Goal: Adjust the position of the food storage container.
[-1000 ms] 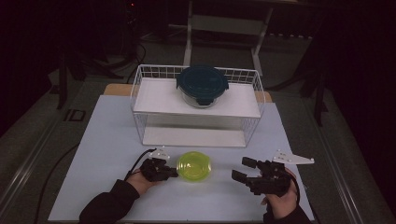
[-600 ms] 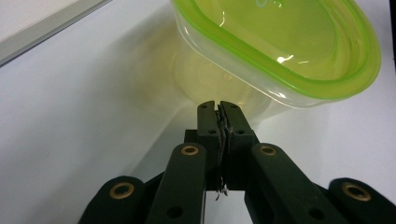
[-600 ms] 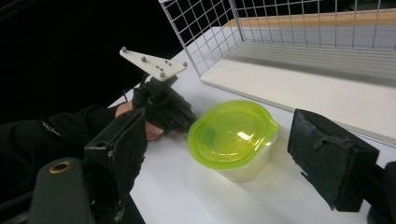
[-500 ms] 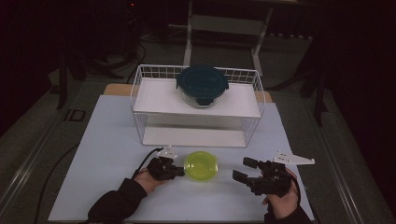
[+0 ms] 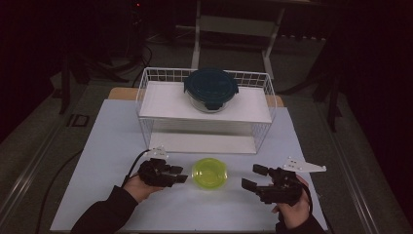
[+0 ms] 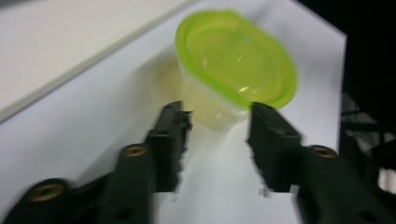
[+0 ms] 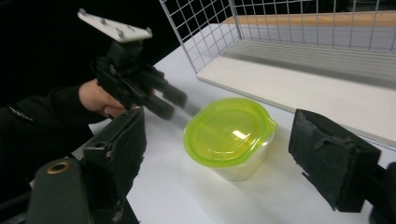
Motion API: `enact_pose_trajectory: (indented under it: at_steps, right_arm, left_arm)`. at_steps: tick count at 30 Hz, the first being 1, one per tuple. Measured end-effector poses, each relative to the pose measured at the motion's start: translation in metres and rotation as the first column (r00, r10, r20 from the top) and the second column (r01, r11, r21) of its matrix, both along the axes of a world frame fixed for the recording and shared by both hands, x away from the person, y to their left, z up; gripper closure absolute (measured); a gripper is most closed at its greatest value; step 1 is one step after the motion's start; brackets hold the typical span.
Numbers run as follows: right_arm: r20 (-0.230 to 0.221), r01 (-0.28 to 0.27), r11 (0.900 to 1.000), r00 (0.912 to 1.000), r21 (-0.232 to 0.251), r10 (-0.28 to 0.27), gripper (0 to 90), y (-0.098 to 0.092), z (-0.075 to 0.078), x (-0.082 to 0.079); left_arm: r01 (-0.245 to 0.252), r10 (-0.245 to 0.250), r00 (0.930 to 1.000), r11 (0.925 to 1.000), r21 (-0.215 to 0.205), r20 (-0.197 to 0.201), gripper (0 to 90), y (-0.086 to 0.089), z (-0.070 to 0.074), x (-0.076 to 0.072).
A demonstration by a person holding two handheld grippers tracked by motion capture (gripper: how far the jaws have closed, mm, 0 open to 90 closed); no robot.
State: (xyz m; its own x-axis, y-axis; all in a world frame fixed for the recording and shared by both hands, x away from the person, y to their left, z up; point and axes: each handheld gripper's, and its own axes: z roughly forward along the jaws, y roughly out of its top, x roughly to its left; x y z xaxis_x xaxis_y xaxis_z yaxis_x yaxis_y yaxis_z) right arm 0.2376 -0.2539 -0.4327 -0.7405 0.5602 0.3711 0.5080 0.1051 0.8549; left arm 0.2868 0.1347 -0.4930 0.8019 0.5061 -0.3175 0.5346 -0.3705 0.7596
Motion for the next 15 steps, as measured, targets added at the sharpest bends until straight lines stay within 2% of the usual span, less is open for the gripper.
enact_pose_trajectory:
  at_steps: [2, 3, 4, 5, 6, 9, 10, 11, 12, 13, 15]
  right_arm:
    - [0.008, -0.001, 1.0, 1.0, -0.007, 0.001, 17.3, 0.001, 0.0, 0.001]
    - [0.016, 0.0, 1.0, 0.9999, -0.012, 0.0, 17.2, 0.002, -0.001, 0.001]
    - [0.02, -0.001, 1.0, 0.9998, -0.021, 0.001, 16.9, 0.002, -0.001, 0.001]
    - [0.02, -0.001, 1.0, 0.9998, -0.021, 0.001, 16.9, 0.002, -0.001, 0.001]
    - [0.029, 0.001, 1.0, 0.9996, -0.023, 0.0, 16.3, 0.003, -0.002, 0.001]
    - [0.036, 0.005, 0.999, 0.9994, -0.049, -0.003, 15.0, 0.008, -0.005, 0.001]
    - [0.029, 0.007, 0.999, 0.9996, -0.052, -0.006, 14.8, 0.008, -0.007, 0.002]
    - [0.029, 0.007, 0.999, 0.9996, -0.052, -0.006, 14.8, 0.008, -0.007, 0.002]
    - [0.018, 0.009, 0.998, 0.9998, -0.059, -0.008, 14.8, 0.009, -0.007, 0.002]
    - [-0.015, 0.027, 0.997, 0.9995, -0.069, -0.028, 14.6, 0.01, -0.009, 0.004]
    - [-0.033, 0.041, 0.996, 0.9985, -0.073, -0.043, 13.4, 0.011, -0.011, 0.006]
  left_arm:
    - [-0.009, 0.009, 1.0, 0.9995, -0.029, -0.003, 36.5, 0.003, 0.005, -0.002]
    - [-0.012, 0.012, 0.9999, 0.9995, -0.03, -0.012, 33.3, 0.004, 0.007, -0.002]
    - [-0.011, 0.01, 0.9997, 0.9988, -0.048, -0.024, 26.6, 0.005, 0.007, -0.001]
    - [-0.011, 0.01, 0.9997, 0.9988, -0.048, -0.024, 17.2, 0.005, 0.007, -0.001]
    - [-0.009, 0.006, 0.9988, 0.9975, -0.07, -0.049, 17.2, 0.006, 0.008, 0.001]
    - [-0.051, 0.043, 0.9961, 0.9934, -0.103, -0.077, 7.6, 0.005, 0.01, 0.004]
    - [-0.055, 0.047, 0.9956, 0.993, -0.104, -0.081, 2.1, 0.005, 0.01, 0.005]
    - [-0.055, 0.047, 0.9956, 0.993, -0.104, -0.081, 0.8, 0.005, 0.01, 0.005]
    - [-0.068, 0.059, 0.9945, 0.9925, -0.102, -0.087, 0.8, 0.003, 0.013, 0.006]
    - [-0.078, 0.07, 0.9934, 0.9923, -0.096, -0.091, 0.1, 0.002, 0.014, 0.006]
    - [-0.102, 0.09, 0.99, 0.9891, -0.106, -0.108, 0.1, 0.0, 0.017, 0.007]
